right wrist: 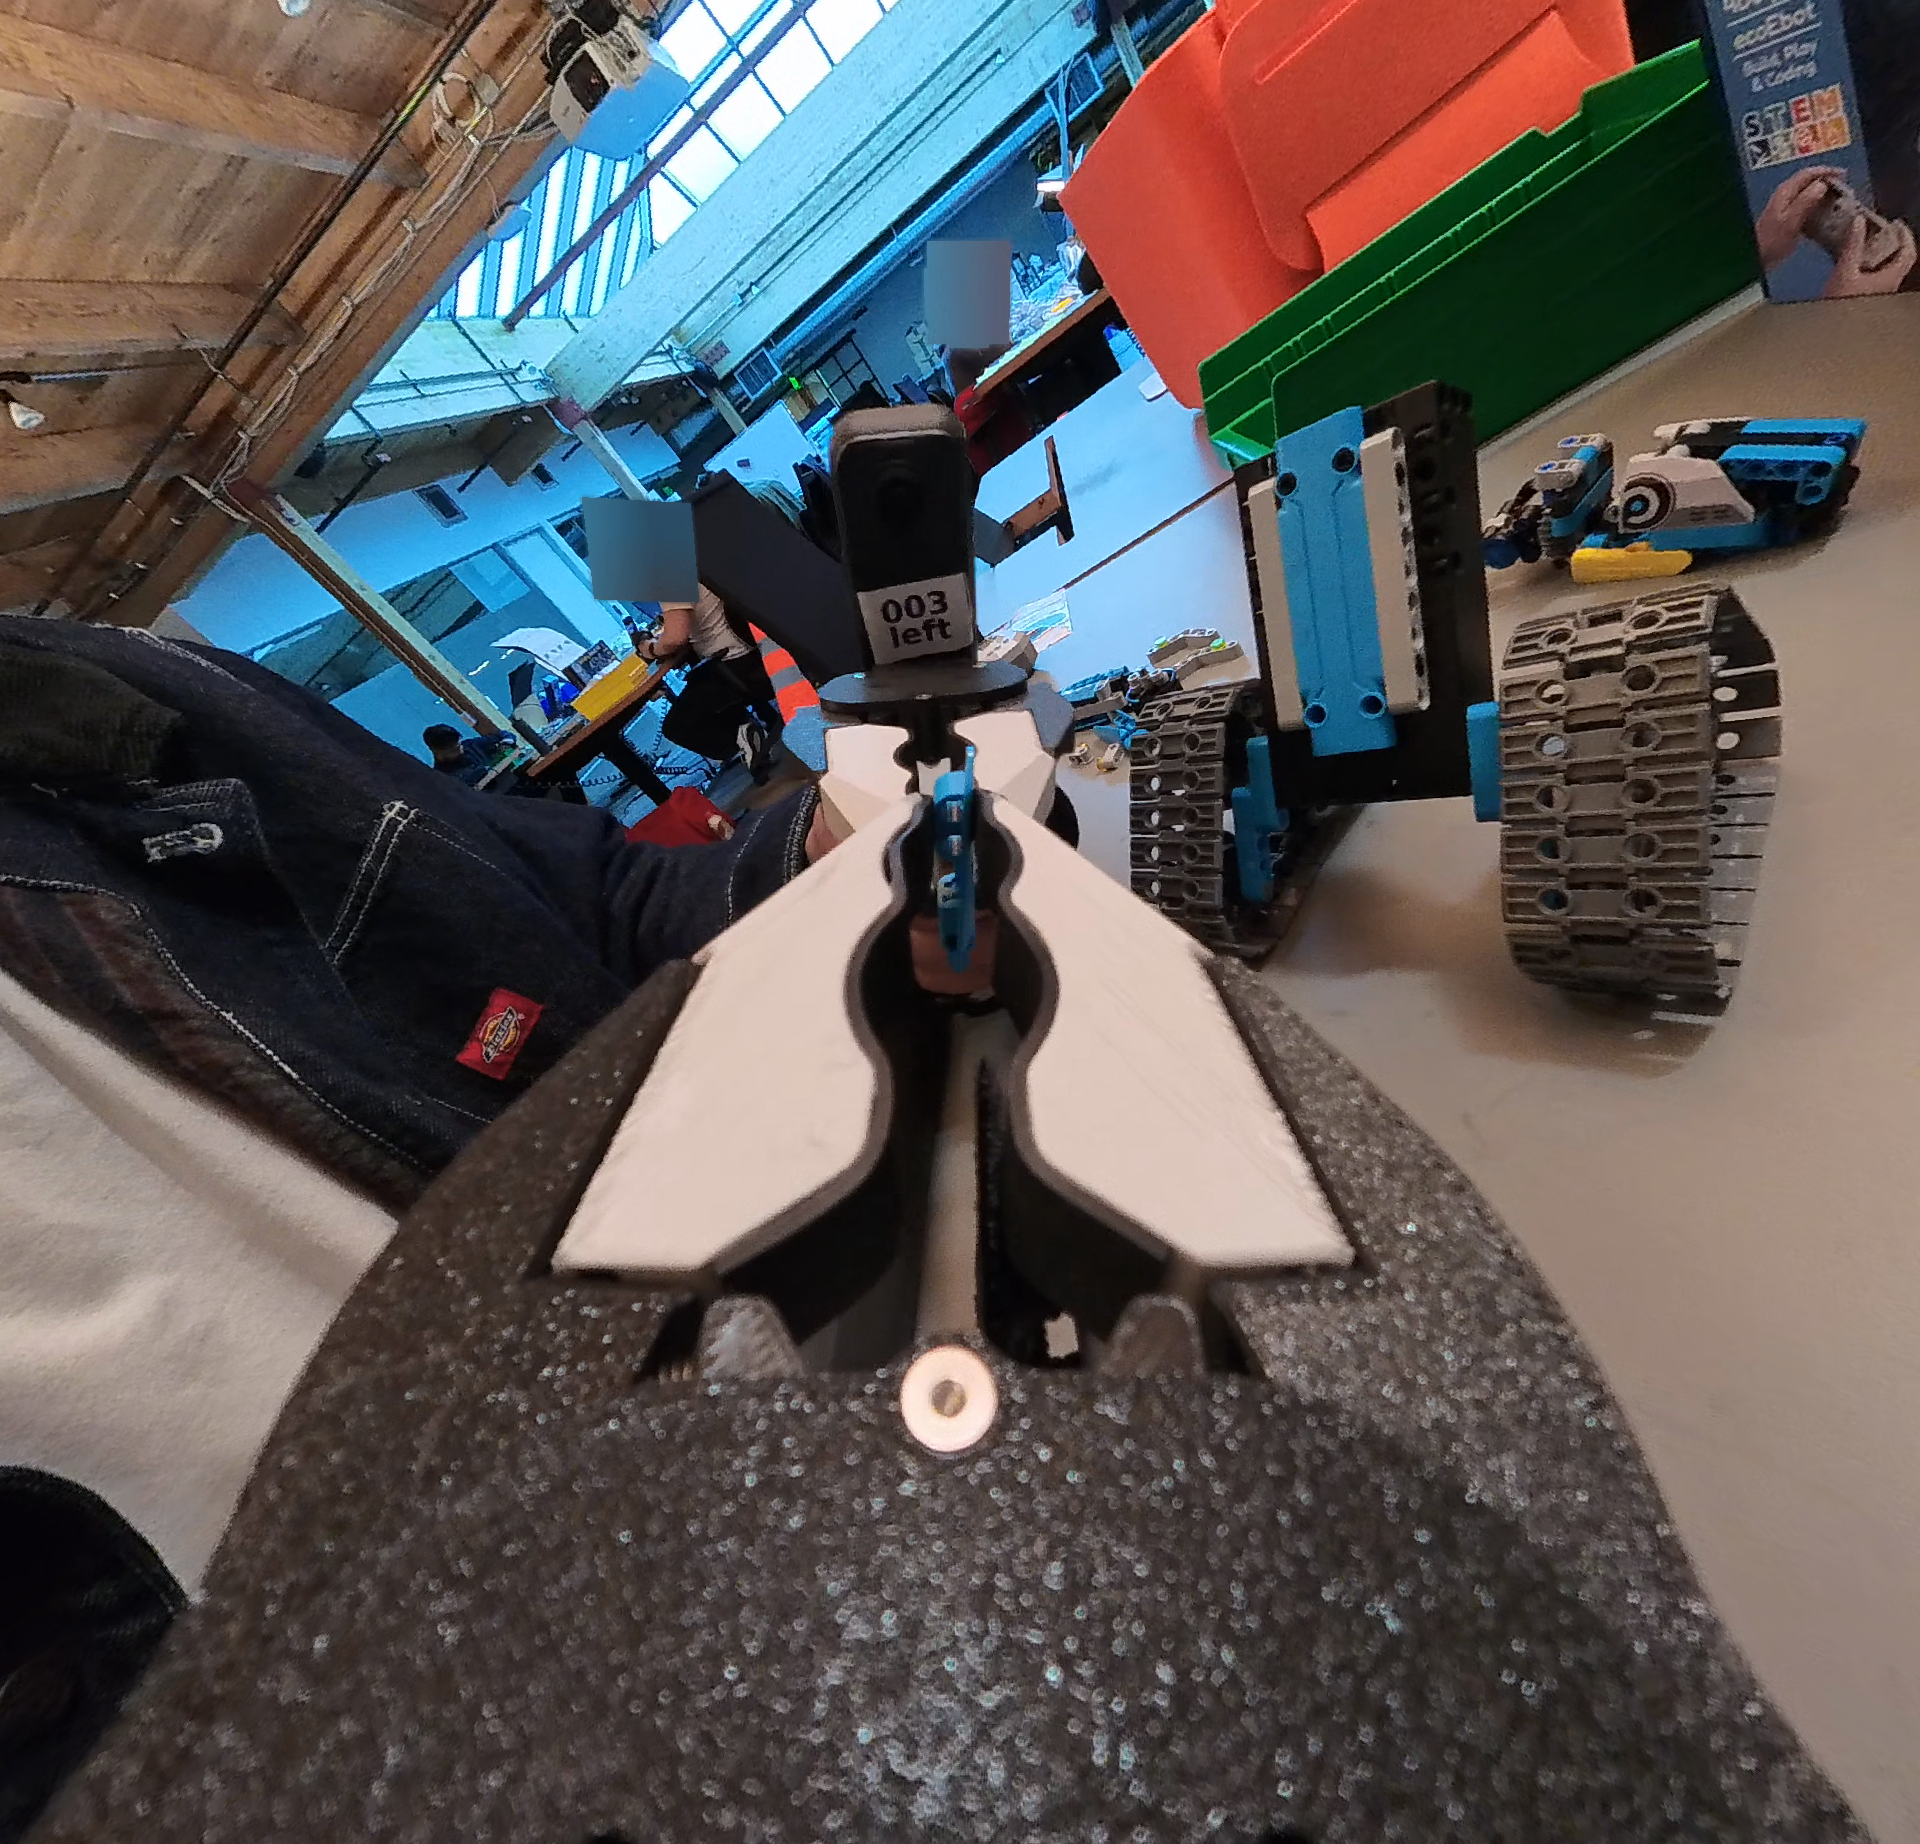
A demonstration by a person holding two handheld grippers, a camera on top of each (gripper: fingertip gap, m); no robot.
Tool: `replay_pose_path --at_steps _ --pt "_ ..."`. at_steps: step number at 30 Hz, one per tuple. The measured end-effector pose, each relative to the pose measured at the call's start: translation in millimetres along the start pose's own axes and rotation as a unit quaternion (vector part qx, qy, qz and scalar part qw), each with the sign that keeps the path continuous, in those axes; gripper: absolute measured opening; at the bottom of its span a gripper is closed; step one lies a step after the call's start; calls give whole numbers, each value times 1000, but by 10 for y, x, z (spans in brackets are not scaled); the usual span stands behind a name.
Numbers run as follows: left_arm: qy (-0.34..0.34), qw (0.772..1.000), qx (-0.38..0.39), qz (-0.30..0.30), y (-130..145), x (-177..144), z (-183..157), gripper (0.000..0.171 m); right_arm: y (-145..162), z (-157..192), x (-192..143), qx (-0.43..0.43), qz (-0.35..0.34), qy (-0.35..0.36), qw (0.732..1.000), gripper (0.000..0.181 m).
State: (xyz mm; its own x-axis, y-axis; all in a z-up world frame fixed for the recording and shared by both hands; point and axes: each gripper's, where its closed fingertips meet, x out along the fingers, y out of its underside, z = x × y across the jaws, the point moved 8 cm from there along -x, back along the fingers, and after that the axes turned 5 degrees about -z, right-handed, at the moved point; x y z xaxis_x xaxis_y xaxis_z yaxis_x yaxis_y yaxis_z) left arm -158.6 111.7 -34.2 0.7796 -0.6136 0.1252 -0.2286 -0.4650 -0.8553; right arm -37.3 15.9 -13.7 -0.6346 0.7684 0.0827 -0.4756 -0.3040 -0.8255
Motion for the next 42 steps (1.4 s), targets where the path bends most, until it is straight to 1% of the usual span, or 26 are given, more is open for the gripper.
replay_pose_path --at_steps 3,7,8,9,10,12,14,15,17,18,19,23,27,30,32,34,39,42 --pt "9 1000 -3 5 6 8 -17 3 5 7 4 4 5 -8 1000 5" --pt "6 1000 -19 4 1 5 4 3 4 -1 20 3 -3 2 1000 5" --pt "-3 1000 -17 -5 -22 -10 14 2 -12 10 16 -8 -17 9 1000 11" --pt "-7 1000 -22 -16 -48 -34 30 1 -17 16 14 -23 -21 21 999 27" --pt "-7 999 -33 -31 -76 -65 51 1 -2 5 15 -34 -14 33 999 36" --pt "0 997 -58 -59 -126 -125 87 1 62 -38 35 -20 14 35 999 31" --pt "12 995 -71 -72 -146 -139 86 1 86 -45 83 11 17 15 1000 29" --pt "14 995 -71 -70 -140 -130 83 1 102 -31 108 10 24 9 1000 24" --pt "18 995 -71 -66 -127 -108 65 1 124 -21 148 -16 36 23 999 14" --pt "19 995 -71 -66 -126 -104 62 1 116 0 152 -31 35 24 999 3" --pt "23 995 -74 -69 -130 -106 60 2 109 20 155 -43 34 27 998 2" --pt "33 995 -66 -68 -131 -101 27 2 105 42 141 -37 35 12 999 2" --pt "58 993 -70 -81 -158 -117 -8 11 80 63 126 -31 25 0 999 1" --pt "50 994 -60 -78 -158 -115 -9 15 84 64 126 -35 27 5 999 2" --pt "45 996 -44 -66 -137 -89 -29 14 84 67 131 -34 29 1 999 2" --pt "29 997 -24 -61 -130 -86 -29 4 84 73 134 -32 29 -2 999 2" --pt "5 997 36 -61 -112 -101 -55 3 96 71 146 -38 32 3 999 1" --pt "3 997 42 -65 -118 -113 -51 2 96 73 160 -45 28 8 999 1"
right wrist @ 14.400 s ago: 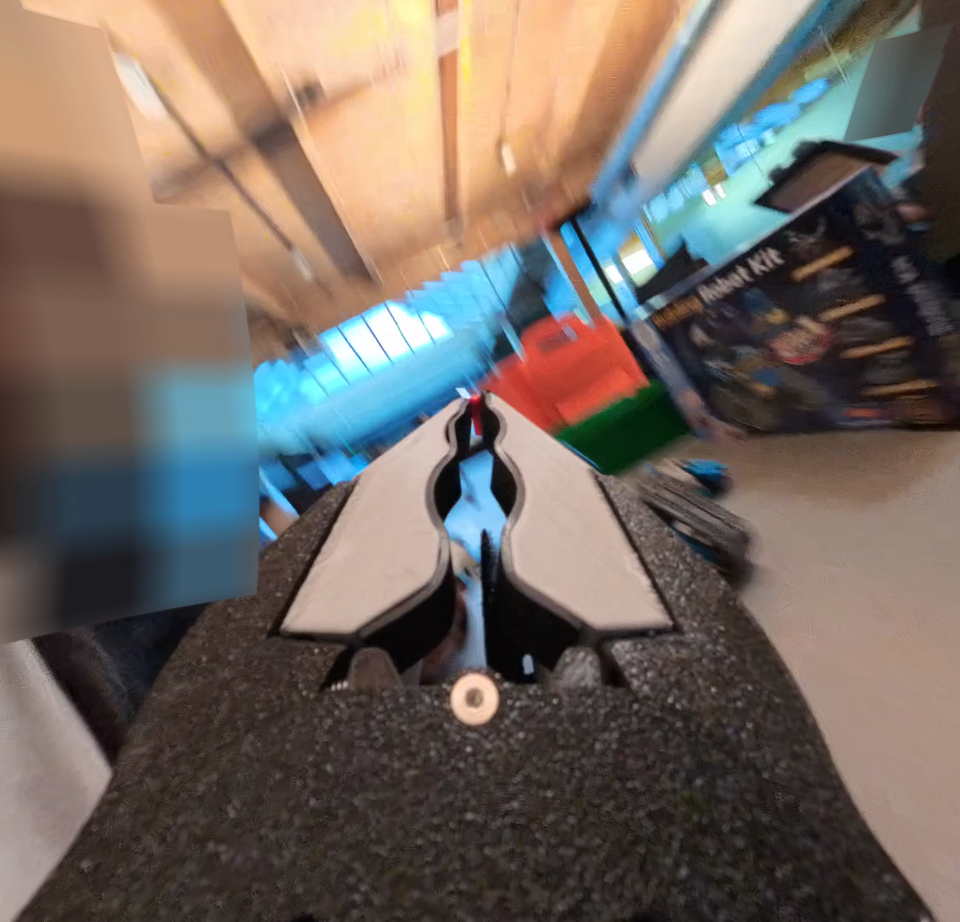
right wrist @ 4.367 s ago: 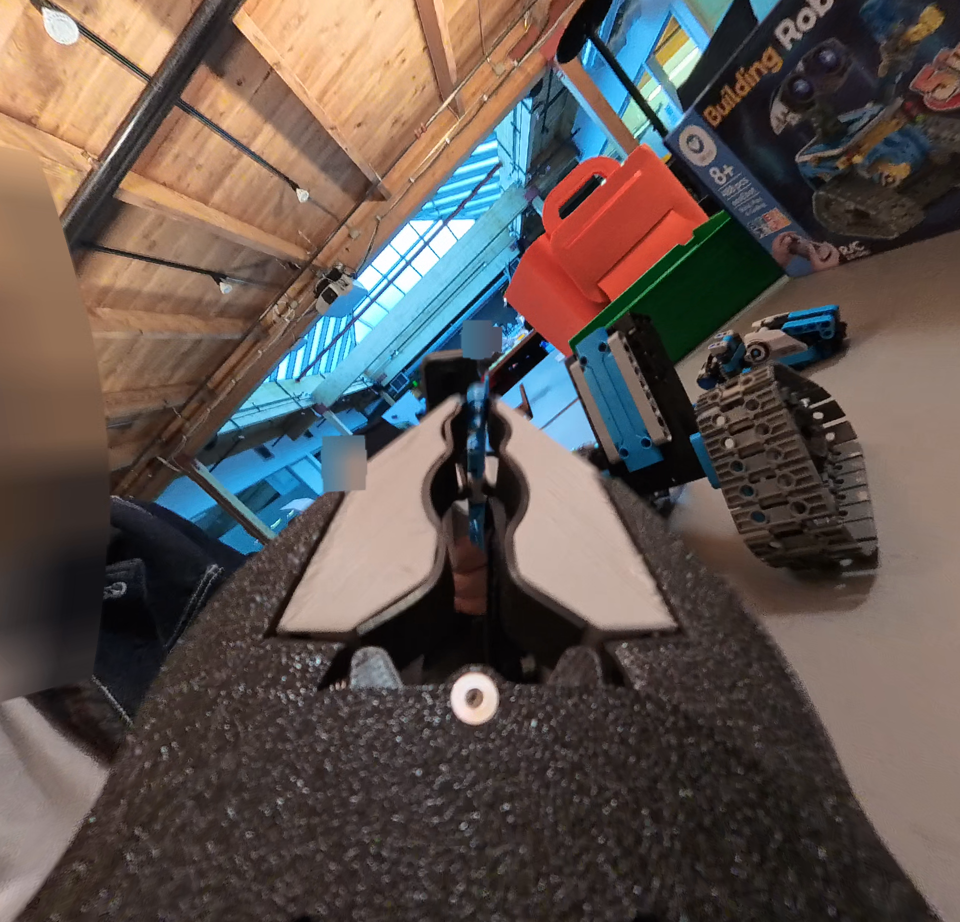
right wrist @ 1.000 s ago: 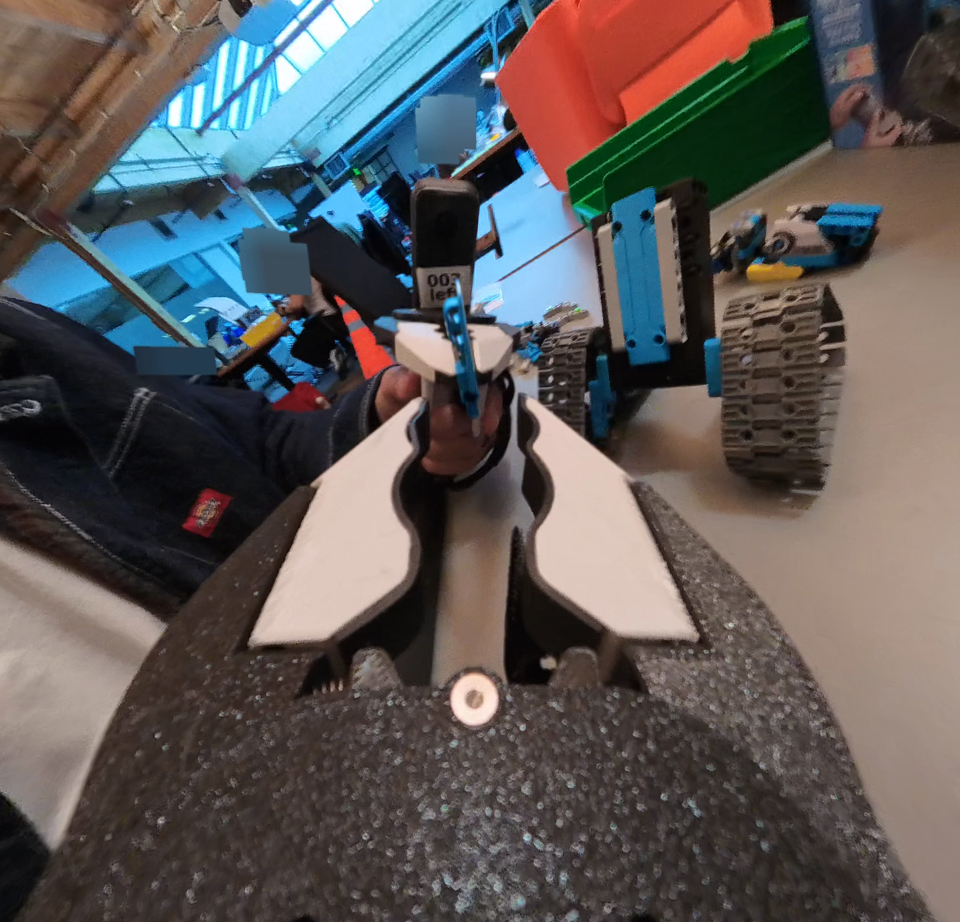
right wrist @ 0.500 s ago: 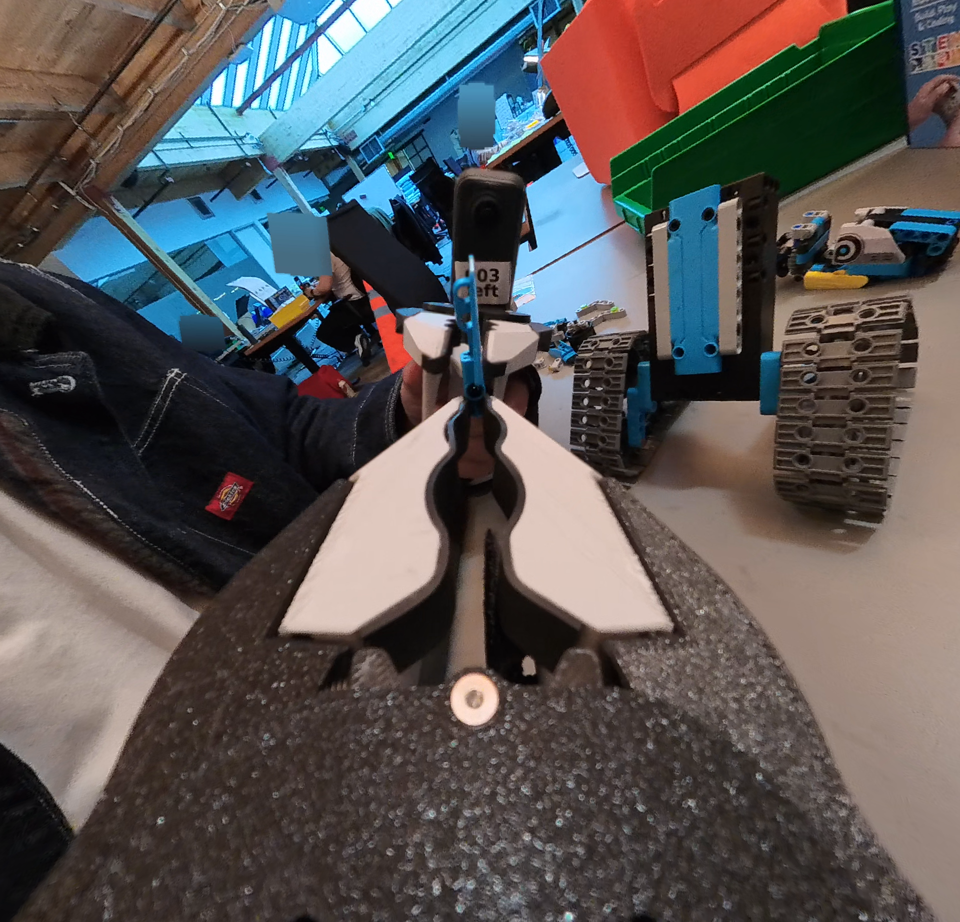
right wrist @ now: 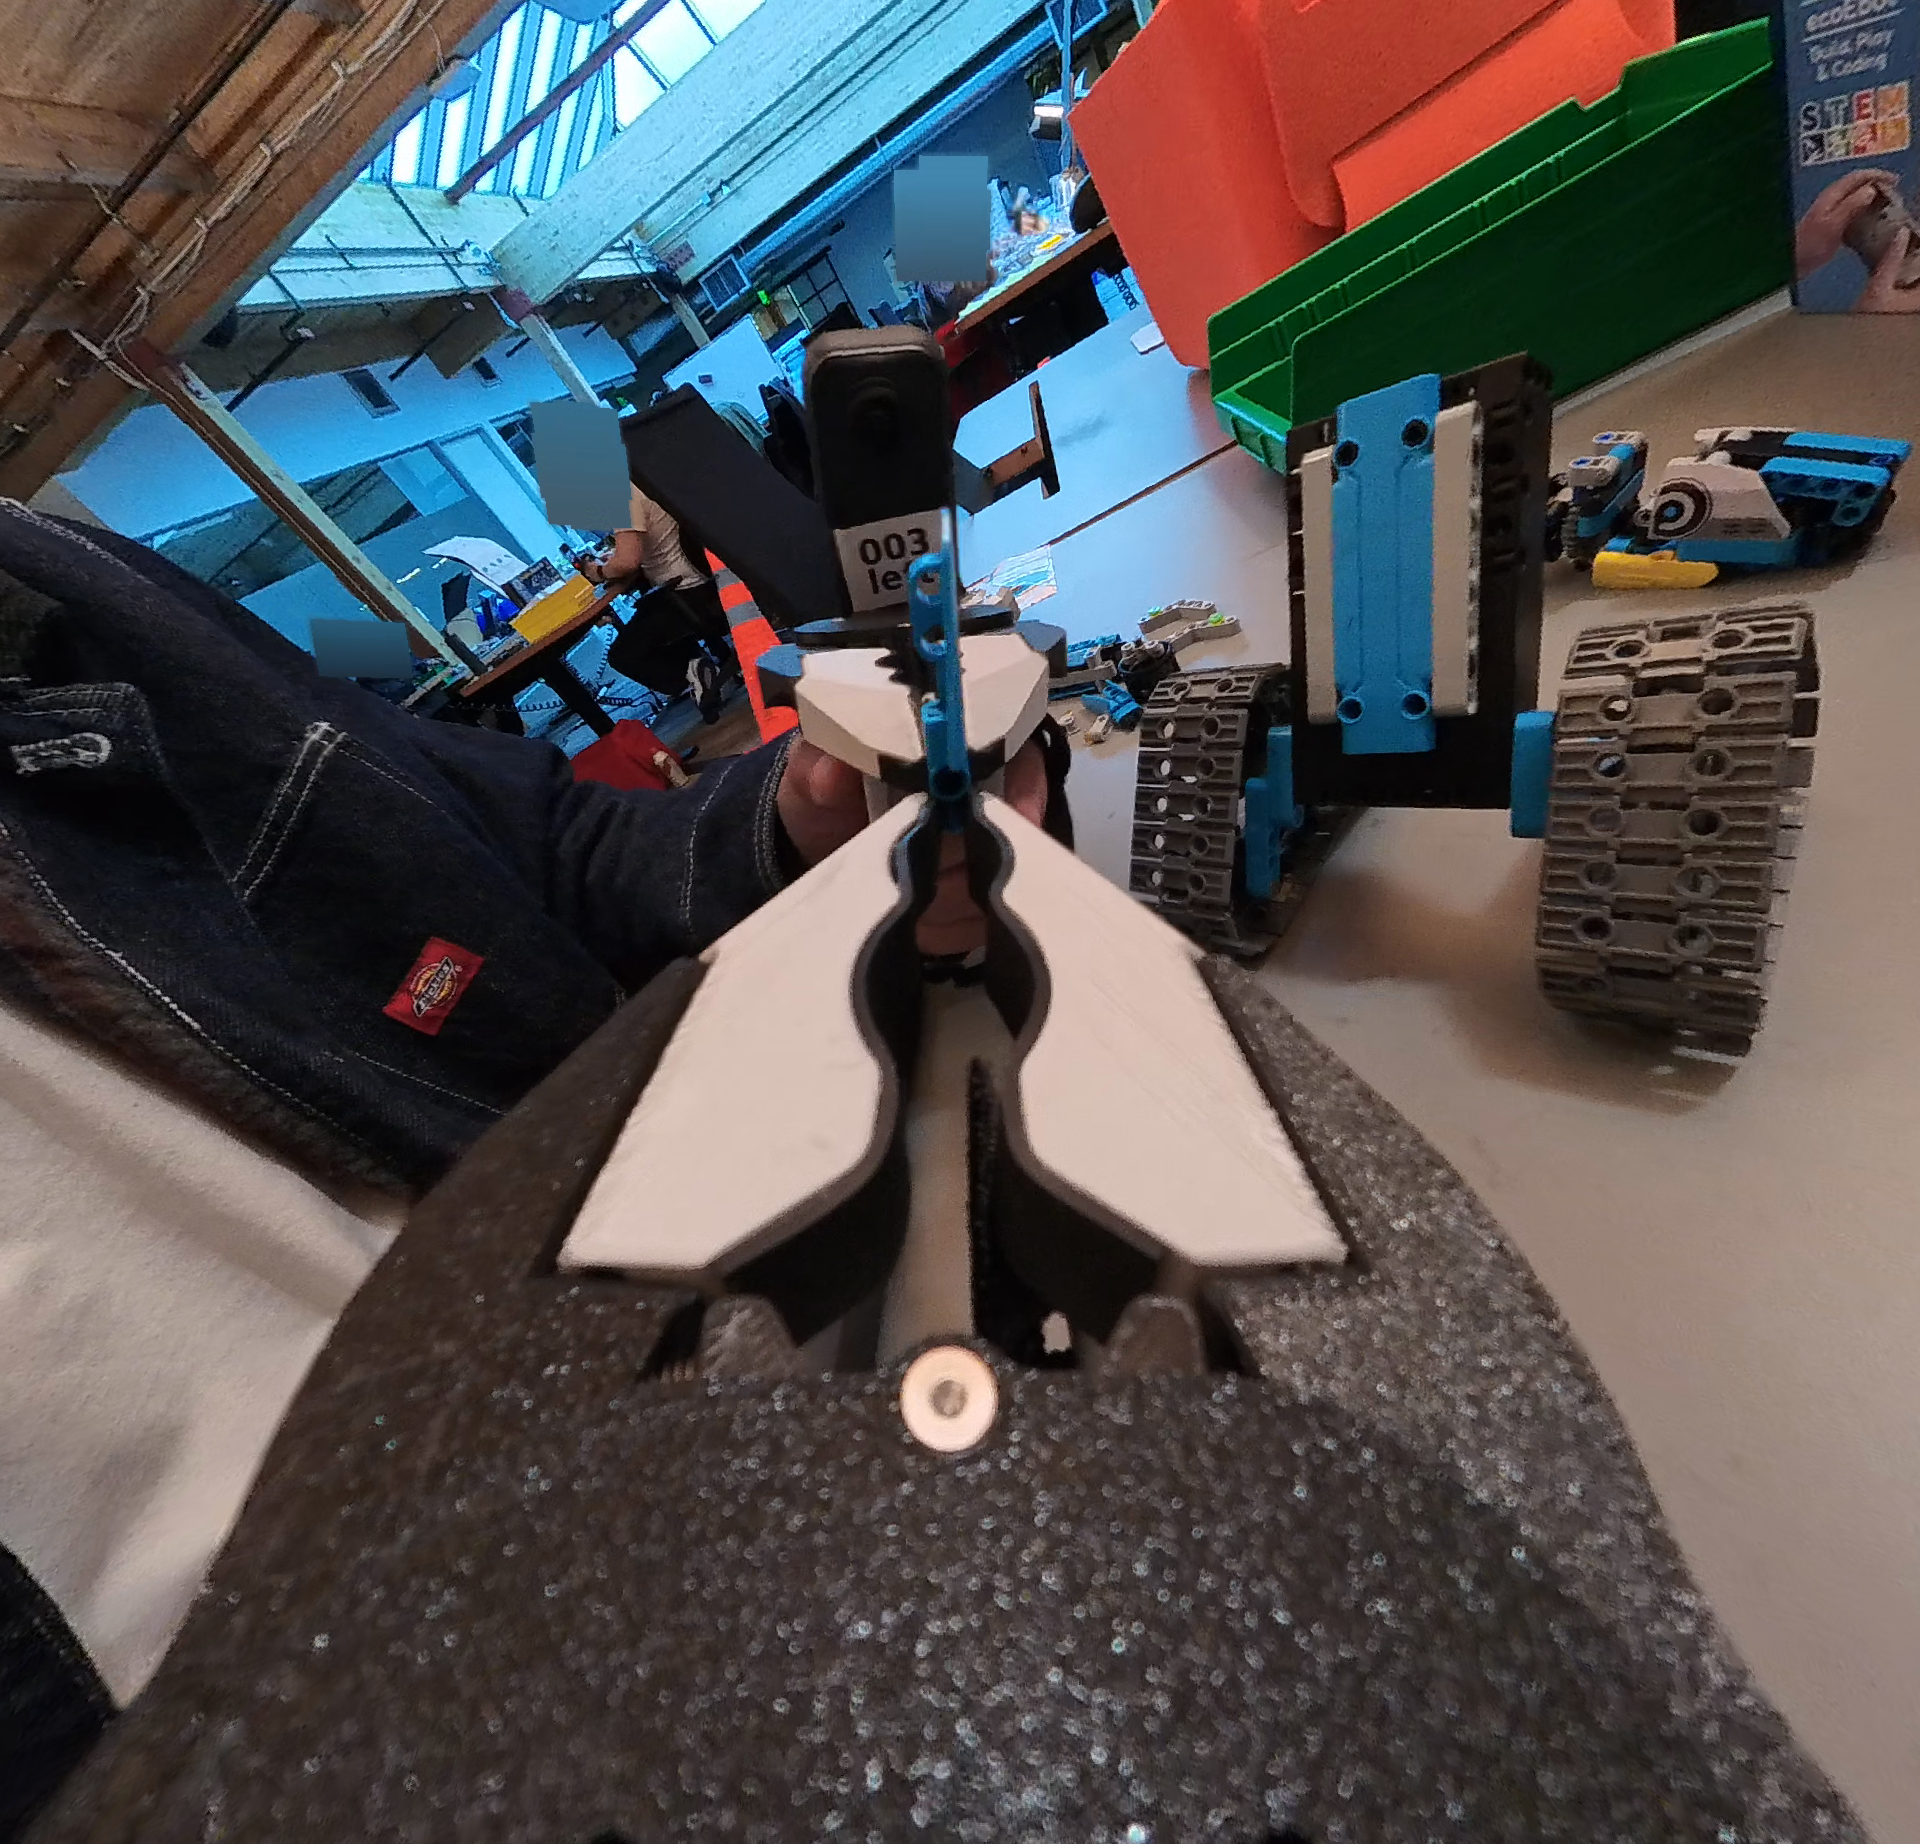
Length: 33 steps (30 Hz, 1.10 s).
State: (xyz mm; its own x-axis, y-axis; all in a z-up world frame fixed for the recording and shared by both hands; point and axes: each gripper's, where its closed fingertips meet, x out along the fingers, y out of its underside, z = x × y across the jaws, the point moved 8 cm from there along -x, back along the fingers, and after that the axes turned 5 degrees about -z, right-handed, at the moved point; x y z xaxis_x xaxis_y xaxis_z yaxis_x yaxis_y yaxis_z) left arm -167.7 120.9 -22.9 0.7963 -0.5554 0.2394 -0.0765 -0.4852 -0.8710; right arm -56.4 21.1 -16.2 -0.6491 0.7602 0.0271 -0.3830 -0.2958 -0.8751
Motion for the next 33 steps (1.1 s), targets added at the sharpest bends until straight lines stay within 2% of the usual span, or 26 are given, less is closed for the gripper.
replay_pose_path --at_steps 9,13,16,22,29,31,33 --pt "-10 1000 -6 0 0 5 13 2 10 -19 -3 5 1 7 1000 1" --pt "-22 999 22 -10 -33 -8 -13 1 -21 -45 -21 62 -51 -19 997 1" --pt "-26 999 28 -9 -32 -2 -17 1 -40 -54 -36 64 -64 -24 996 1" --pt "-27 999 44 17 20 9 -31 2 25 -79 -61 88 -27 -39 995 2" --pt "-16 999 29 28 44 27 -29 2 1 -33 -22 68 -41 -36 996 16" --pt "-15 999 35 35 61 42 -42 2 4 -27 -25 67 -38 -38 996 6" --pt "-18 999 32 36 66 43 -31 2 11 -43 -29 62 -34 -27 997 6"
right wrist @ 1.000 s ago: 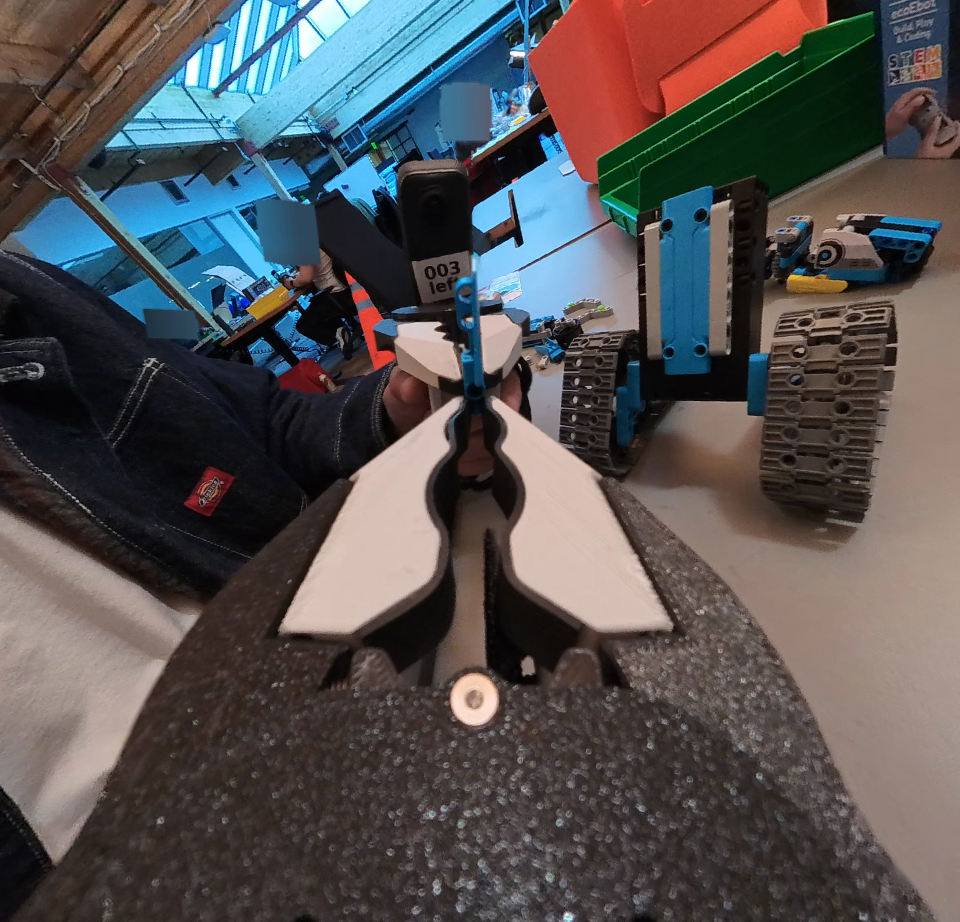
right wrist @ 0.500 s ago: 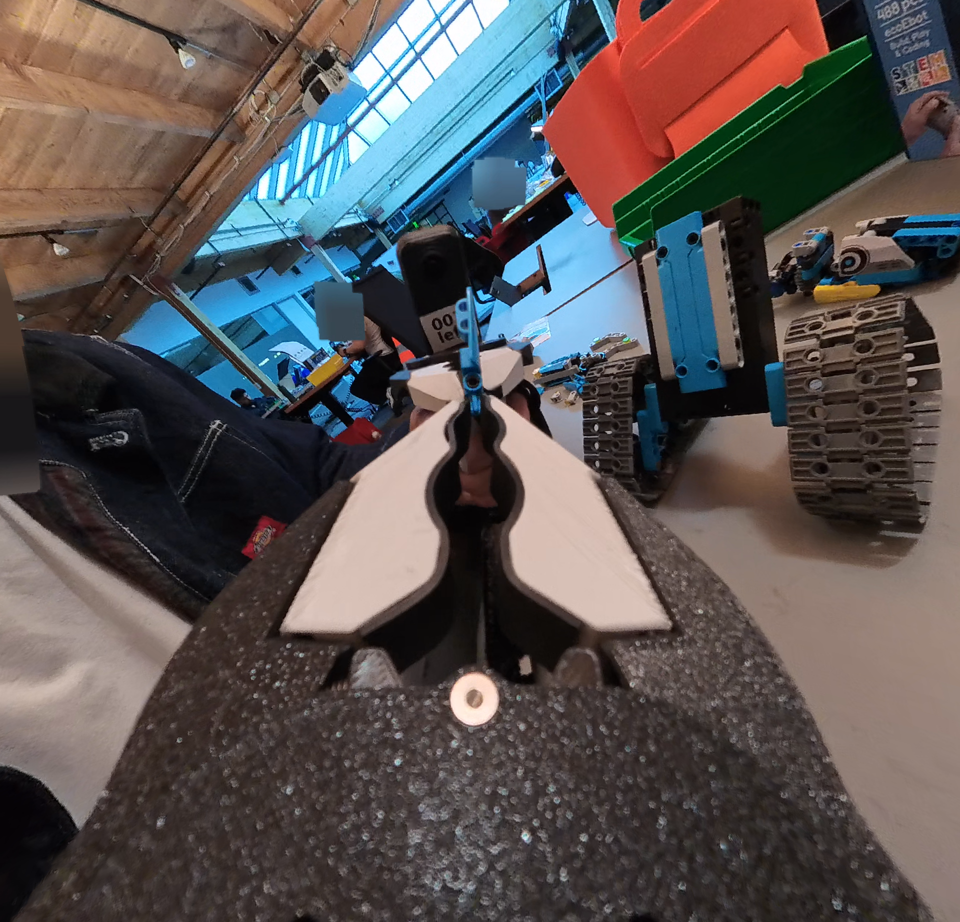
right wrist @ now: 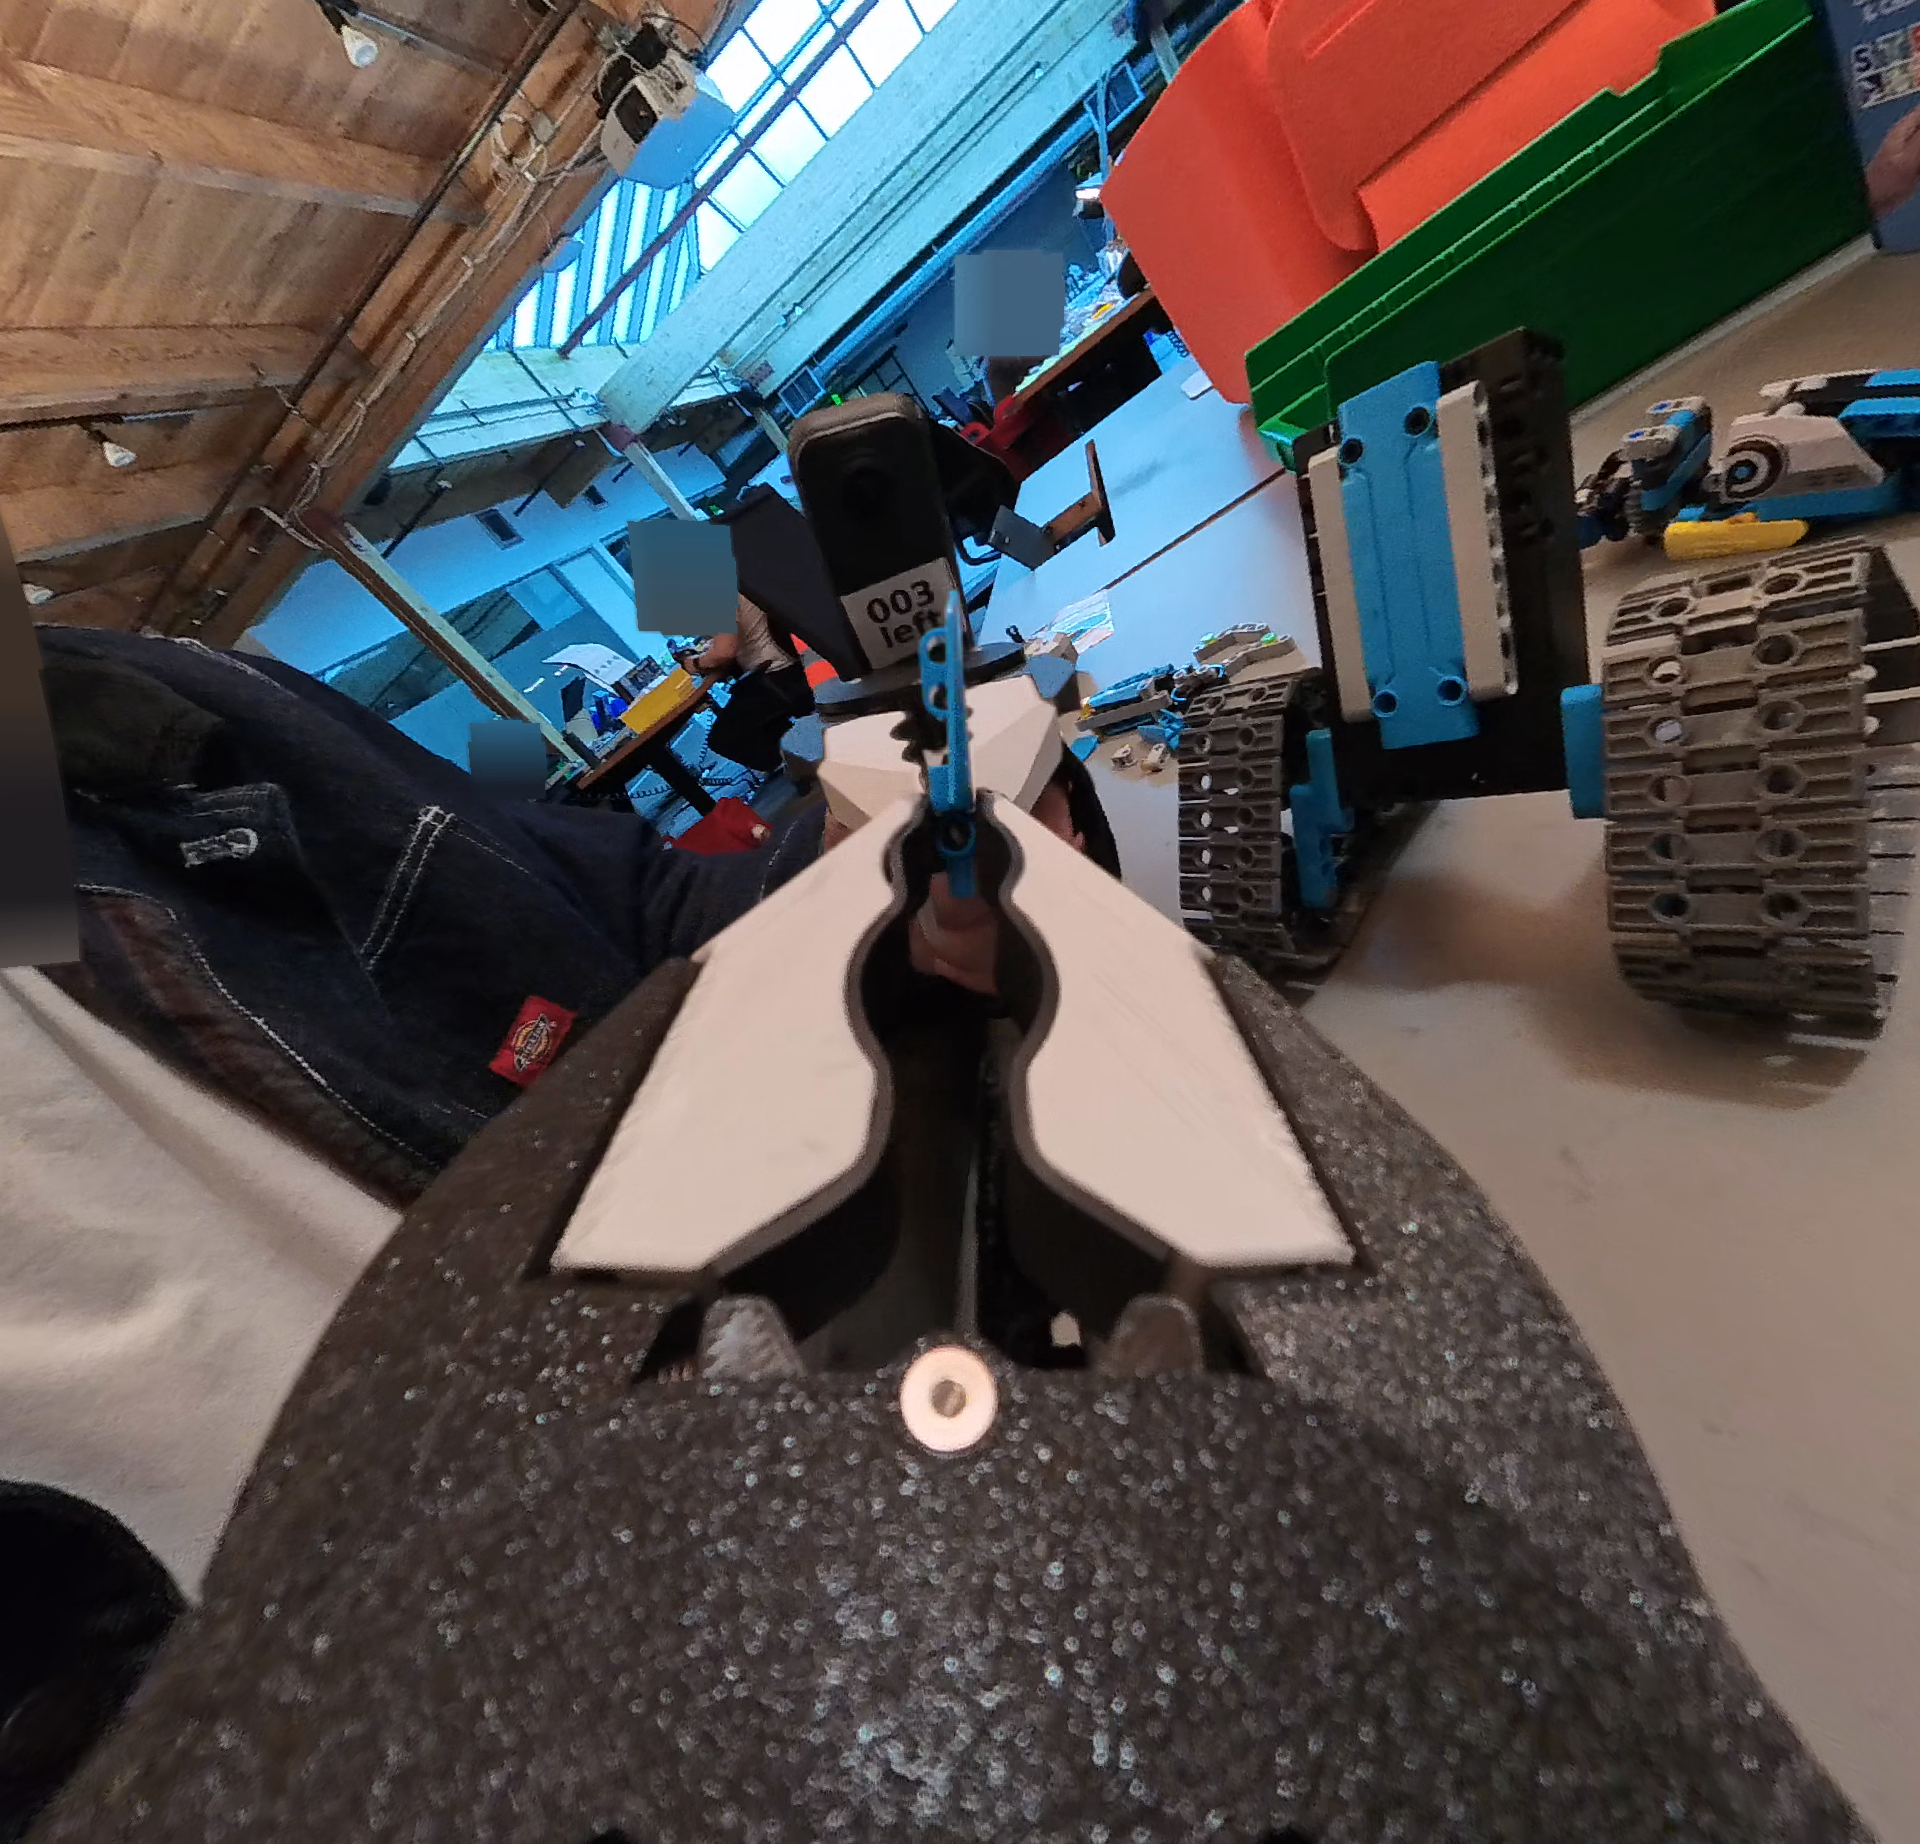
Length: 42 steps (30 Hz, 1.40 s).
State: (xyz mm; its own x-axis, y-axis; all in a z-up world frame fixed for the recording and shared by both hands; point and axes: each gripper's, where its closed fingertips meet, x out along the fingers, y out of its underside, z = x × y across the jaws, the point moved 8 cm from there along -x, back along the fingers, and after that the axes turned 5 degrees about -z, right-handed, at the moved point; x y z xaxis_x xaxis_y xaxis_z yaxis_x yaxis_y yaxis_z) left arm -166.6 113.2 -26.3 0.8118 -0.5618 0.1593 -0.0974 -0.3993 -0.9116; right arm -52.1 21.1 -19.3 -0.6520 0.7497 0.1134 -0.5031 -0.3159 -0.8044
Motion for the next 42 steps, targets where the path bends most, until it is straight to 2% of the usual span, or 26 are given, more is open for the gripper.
replay_pose_path --at_steps 11,16,22,23,24,25,26,27,29,31,33,35,37,40,42 --pt "-17 1000 2 9 16 27 30 3 1 -45 -25 0 7 19 1000 5" --pt "5 999 -42 -9 1 24 45 2 -5 -24 -12 -8 1 14 1000 5" --pt "-27 994 -95 -52 12 22 105 1 -46 -71 -12 -10 -19 42 999 4" --pt "-41 992 -94 -68 -16 -31 137 1 -125 -83 -116 -1 -68 41 997 5" --pt "-64 988 -103 -99 -74 -171 221 0 -289 -105 -383 29 -147 22 988 5" --pt "-80 980 -125 -132 -131 -335 323 1 -423 -170 -723 42 -215 37 975 3" --pt "-86 975 -137 -153 -174 -442 383 1 -464 -210 -951 28 -223 74 972 4" --pt "-82 977 -130 -148 -184 -435 370 1 -455 -192 -1000 19 -201 83 976 4" --pt "-67 992 -80 -76 -94 -202 234 2 -401 -163 -864 25 -182 58 981 3" --pt "-97 994 17 42 88 10 145 2 -368 -180 -717 41 -159 35 986 5" --pt "-160 960 147 174 342 115 148 3 -364 -181 -690 42 -149 31 987 6" --pt "-190 924 205 262 549 195 175 3 -328 -224 -694 42 -137 57 988 5" --pt "-193 912 218 290 621 251 188 3 -301 -287 -704 49 -136 86 986 4" --pt "-190 904 188 332 724 298 254 3 -262 -396 -726 51 -131 145 979 4" --pt "-185 904 180 340 747 336 257 3 -248 -395 -700 51 -124 144 980 4"
